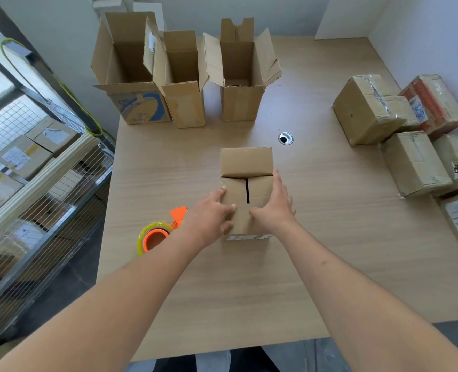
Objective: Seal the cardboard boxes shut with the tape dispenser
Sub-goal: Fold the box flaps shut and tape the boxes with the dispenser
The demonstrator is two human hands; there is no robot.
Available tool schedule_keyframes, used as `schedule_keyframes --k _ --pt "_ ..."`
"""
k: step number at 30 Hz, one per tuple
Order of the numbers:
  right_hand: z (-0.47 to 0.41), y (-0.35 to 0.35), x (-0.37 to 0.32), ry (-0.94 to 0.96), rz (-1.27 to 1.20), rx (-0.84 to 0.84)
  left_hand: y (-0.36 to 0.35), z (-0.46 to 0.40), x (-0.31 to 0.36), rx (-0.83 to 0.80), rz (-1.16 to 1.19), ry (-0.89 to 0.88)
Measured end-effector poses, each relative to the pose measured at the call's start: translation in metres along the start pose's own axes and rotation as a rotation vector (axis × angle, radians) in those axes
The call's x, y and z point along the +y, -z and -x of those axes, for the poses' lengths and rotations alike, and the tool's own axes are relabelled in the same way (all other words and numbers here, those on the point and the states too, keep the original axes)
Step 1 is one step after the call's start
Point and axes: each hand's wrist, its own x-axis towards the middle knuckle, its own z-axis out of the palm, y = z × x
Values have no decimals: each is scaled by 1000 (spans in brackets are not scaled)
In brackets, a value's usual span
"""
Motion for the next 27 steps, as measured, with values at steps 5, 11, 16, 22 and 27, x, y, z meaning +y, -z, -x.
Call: schedule_keyframes --k 5,11,16,22,27 --pt "-29 -13 -18 -30 -335 48 -5 4 -3 27 45 16" --pt "-43 -11 -26 -25 -800 172 -8 6 -7 74 65 21" --pt "-23 -9 1 179 -377 201 -9 5 -8 140 48 40" --pt "-1 -14 35 442 234 212 -13 4 -9 287 69 113" --pt "15 -24 31 322 318 55 -8 6 -10 348 110 181"
